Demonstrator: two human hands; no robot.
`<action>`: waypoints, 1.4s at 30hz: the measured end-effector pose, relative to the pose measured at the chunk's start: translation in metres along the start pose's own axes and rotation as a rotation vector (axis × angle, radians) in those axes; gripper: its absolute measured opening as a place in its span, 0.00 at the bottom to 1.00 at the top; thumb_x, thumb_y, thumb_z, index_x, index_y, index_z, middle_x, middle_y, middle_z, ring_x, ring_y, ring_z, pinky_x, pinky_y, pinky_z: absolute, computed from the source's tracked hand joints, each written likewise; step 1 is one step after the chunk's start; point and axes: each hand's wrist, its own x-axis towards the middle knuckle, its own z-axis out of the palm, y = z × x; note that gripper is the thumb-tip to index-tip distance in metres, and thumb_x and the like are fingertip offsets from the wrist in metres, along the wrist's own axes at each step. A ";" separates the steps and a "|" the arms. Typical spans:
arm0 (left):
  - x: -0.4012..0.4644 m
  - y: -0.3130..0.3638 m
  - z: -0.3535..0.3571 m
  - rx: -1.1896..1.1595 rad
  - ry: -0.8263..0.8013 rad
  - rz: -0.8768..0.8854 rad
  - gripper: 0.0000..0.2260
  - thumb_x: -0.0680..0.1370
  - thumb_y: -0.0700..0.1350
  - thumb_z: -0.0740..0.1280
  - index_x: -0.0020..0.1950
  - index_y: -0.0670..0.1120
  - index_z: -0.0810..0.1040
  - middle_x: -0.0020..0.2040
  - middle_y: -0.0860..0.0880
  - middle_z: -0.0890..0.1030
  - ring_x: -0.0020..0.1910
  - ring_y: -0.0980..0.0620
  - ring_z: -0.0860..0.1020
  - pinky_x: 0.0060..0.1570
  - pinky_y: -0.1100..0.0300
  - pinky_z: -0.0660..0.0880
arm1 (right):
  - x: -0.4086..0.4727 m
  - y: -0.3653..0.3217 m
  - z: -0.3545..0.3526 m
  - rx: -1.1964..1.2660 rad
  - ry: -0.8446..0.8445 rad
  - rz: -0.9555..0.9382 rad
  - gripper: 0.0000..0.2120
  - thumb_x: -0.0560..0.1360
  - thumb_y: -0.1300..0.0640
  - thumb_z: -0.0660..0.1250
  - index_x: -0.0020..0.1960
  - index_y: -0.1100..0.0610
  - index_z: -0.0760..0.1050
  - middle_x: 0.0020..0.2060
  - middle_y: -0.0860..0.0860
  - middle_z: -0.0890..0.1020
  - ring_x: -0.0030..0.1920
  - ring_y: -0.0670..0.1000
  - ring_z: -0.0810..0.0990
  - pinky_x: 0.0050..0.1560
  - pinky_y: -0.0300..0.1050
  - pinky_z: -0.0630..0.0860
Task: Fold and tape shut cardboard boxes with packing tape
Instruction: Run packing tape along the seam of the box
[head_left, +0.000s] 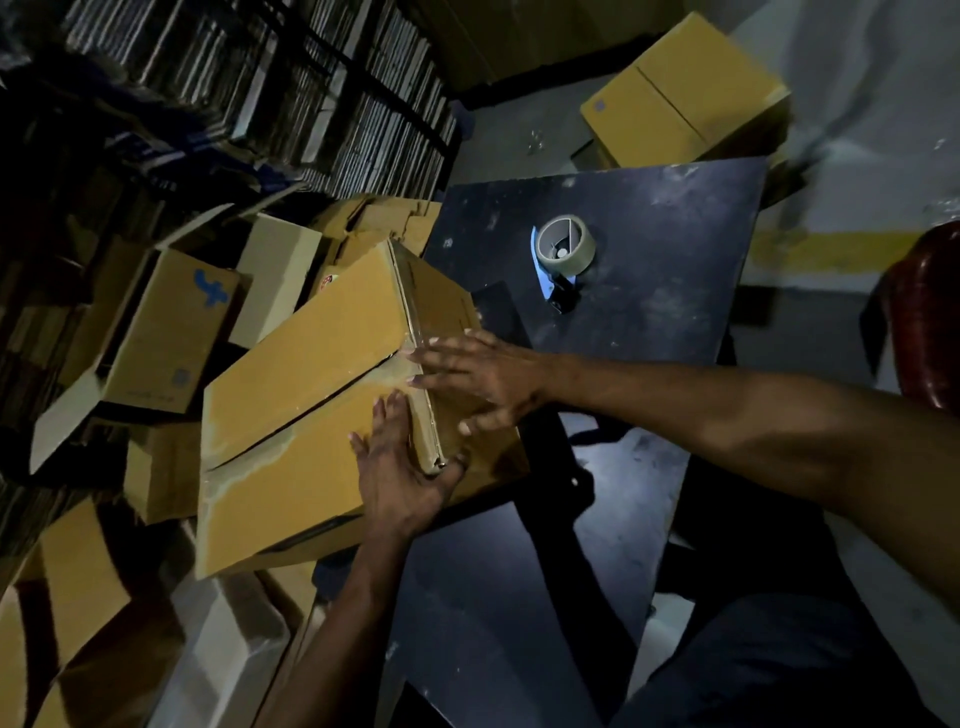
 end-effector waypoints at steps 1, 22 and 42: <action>0.001 -0.002 0.000 0.019 -0.010 -0.007 0.54 0.72 0.70 0.71 0.90 0.48 0.54 0.90 0.50 0.54 0.89 0.53 0.44 0.86 0.36 0.40 | 0.000 0.002 0.003 -0.014 -0.022 -0.018 0.55 0.70 0.32 0.72 0.87 0.42 0.44 0.86 0.47 0.39 0.86 0.57 0.43 0.78 0.77 0.51; -0.016 0.007 0.004 -0.107 0.104 -0.003 0.44 0.83 0.71 0.60 0.90 0.48 0.50 0.90 0.48 0.51 0.89 0.51 0.42 0.85 0.35 0.39 | 0.011 -0.010 0.036 0.070 0.116 0.069 0.55 0.69 0.21 0.70 0.86 0.40 0.50 0.86 0.47 0.45 0.80 0.63 0.58 0.74 0.73 0.62; -0.041 0.025 0.056 -0.109 0.509 -0.056 0.22 0.87 0.47 0.59 0.80 0.42 0.76 0.82 0.45 0.73 0.86 0.44 0.64 0.80 0.28 0.58 | 0.028 -0.009 0.052 0.085 0.407 0.042 0.40 0.72 0.27 0.74 0.79 0.31 0.63 0.84 0.45 0.62 0.77 0.63 0.67 0.67 0.71 0.69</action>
